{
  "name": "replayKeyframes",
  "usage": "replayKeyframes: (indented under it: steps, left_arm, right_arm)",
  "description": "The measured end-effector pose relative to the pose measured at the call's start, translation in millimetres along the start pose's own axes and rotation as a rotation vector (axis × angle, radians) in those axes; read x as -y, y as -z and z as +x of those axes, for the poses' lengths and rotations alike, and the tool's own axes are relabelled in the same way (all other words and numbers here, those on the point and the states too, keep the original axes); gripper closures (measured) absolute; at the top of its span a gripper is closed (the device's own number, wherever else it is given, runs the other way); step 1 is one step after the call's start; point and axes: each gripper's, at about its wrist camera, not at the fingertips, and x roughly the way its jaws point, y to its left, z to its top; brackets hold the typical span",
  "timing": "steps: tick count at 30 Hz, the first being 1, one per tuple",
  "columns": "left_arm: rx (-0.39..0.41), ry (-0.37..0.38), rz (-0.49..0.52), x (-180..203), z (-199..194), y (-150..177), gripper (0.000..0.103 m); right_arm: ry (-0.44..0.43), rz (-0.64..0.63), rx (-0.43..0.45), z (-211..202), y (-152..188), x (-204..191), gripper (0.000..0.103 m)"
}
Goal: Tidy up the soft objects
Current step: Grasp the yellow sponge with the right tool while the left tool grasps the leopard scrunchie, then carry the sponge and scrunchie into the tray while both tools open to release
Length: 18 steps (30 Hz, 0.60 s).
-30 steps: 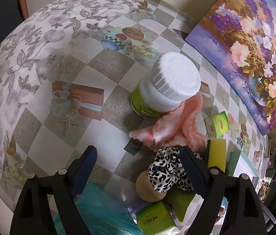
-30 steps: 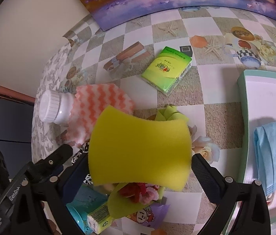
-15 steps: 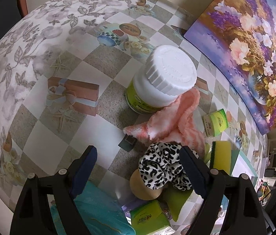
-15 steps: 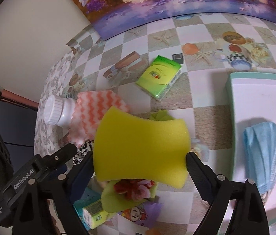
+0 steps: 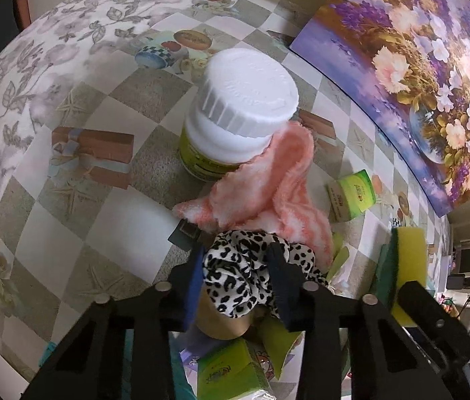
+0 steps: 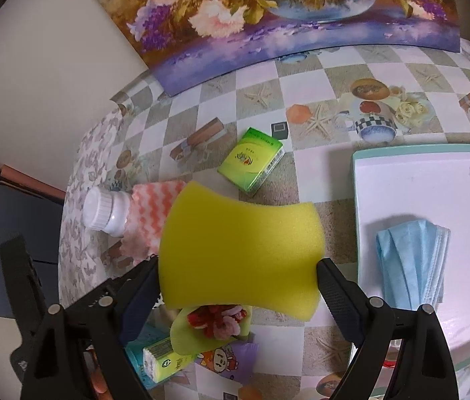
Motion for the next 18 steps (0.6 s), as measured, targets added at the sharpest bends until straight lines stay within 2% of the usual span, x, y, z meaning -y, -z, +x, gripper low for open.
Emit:
replayKeyframes:
  steps: [1, 4, 9, 18]
  left_arm:
    - [0.003, -0.004, 0.002, 0, -1, 0, 0.075]
    - [0.014, 0.000, -0.002, 0, -2, 0, 0.082]
    - [0.033, 0.011, -0.013, 0, -5, 0, 0.092]
    - [0.061, -0.001, -0.005, 2, -14, 2, 0.094]
  right_arm:
    - [-0.001, 0.001, 0.003, -2, 0, 0, 0.011]
    - [-0.003, 0.005, 0.011, -6, -1, 1, 0.011]
    - [-0.017, 0.007, 0.019, -11, -2, 2, 0.011]
    - [-0.024, 0.011, 0.029, -19, -4, 4, 0.011]
